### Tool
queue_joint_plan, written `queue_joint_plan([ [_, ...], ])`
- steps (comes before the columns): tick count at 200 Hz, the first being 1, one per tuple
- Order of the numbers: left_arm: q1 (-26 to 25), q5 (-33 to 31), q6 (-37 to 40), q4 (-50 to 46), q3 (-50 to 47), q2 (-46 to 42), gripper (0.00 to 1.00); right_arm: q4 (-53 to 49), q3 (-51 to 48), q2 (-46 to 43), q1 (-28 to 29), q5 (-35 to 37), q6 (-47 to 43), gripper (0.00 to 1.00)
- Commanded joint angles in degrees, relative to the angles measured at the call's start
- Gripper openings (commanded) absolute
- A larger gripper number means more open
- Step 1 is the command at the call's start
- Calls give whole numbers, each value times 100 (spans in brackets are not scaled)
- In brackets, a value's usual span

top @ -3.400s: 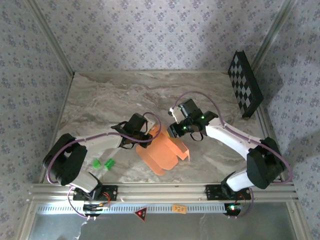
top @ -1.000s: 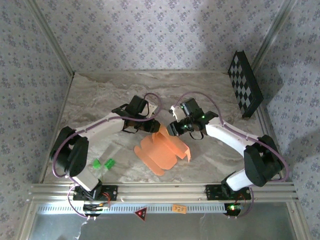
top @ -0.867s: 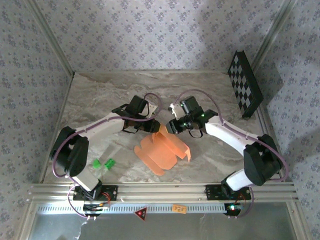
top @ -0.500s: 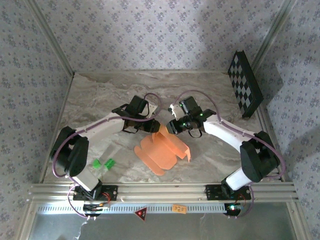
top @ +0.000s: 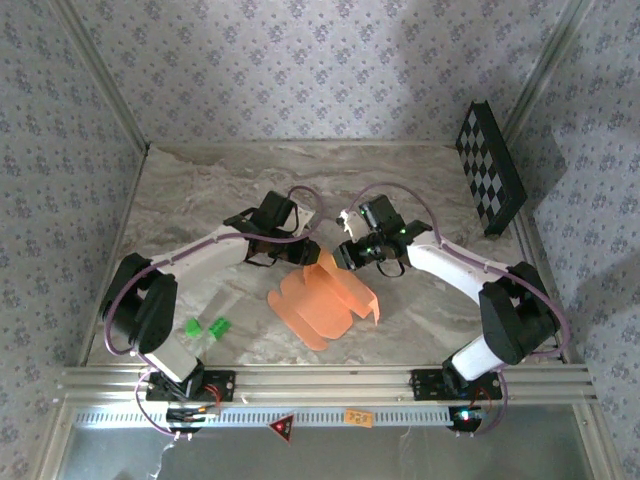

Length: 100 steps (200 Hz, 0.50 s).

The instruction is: Fold the paper box

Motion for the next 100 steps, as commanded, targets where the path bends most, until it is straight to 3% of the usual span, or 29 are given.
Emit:
queue_joint_plan([
  [1,55,-69,43,-109,-20,-98,33,-69,-90,90,-29,-68,64,22],
  [51,228,-548,134,-149,-114,-577,40,-87,-74,83,-31,-47,58,22],
  [100,409,-479,751,306,-690,-1164,44,-110,-70,74,-38,-41,47,22],
])
